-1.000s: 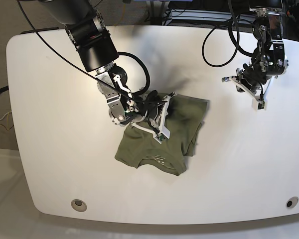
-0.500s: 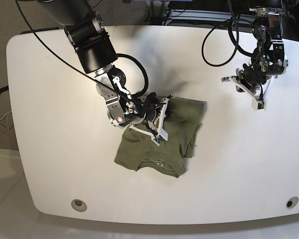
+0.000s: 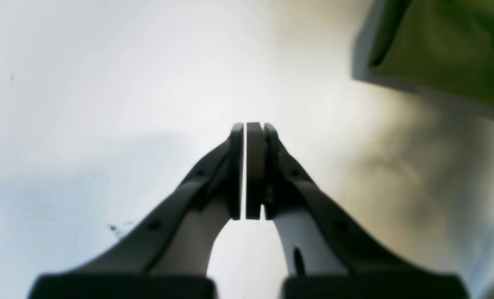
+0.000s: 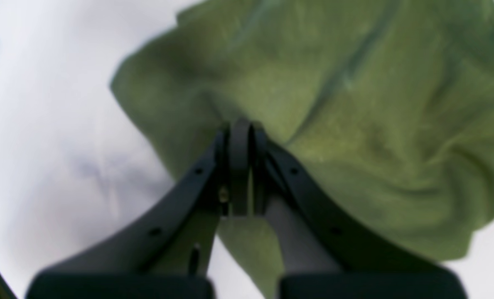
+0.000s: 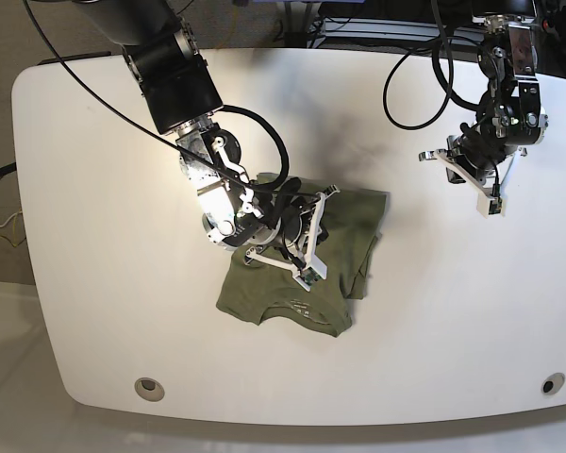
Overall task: Fold the T-shirt properly
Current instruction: 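Smooth the shirt's collar edge with the right gripper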
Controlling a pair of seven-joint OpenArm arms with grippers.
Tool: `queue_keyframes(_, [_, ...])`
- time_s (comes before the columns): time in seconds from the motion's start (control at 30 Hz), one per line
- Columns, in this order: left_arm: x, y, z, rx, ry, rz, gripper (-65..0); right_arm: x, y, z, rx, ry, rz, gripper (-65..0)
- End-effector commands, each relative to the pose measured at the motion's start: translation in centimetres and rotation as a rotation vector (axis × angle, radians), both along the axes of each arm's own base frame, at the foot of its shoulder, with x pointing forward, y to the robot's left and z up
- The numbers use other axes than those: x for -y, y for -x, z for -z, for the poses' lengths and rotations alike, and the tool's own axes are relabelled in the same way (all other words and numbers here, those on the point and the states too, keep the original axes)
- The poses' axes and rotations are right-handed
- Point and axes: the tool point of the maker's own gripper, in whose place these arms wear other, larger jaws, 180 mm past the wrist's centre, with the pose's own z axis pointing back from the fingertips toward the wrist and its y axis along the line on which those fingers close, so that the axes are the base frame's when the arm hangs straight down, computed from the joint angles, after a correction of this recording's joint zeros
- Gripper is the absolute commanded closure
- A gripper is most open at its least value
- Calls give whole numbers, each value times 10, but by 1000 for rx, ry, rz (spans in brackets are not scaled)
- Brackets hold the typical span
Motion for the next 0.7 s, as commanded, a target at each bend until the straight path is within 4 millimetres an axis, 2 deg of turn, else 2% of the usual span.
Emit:
queue_keyframes(0.0, [-3, -9, -12, 44, -12, 2, 0, -13, -12, -36, 85, -50, -15, 0])
queue_keyframes(0.23, [0, -10, -20, 67, -15, 13, 0, 5, -20, -65, 130, -65, 37, 0])
queue_keyframes(0.33, [-2, -10, -21, 69, -23, 16, 0, 24, -22, -69, 126, -59, 86, 0])
queue_keyframes(0.47, [-16, -7, -23, 58, -70, 27, 0, 66, -23, -61, 123, -19, 165, 0])
queue_keyframes(0.67, [-53, -1, -31, 61, -138, -25, 0, 152, -20, -53, 138, 78, 307, 0])
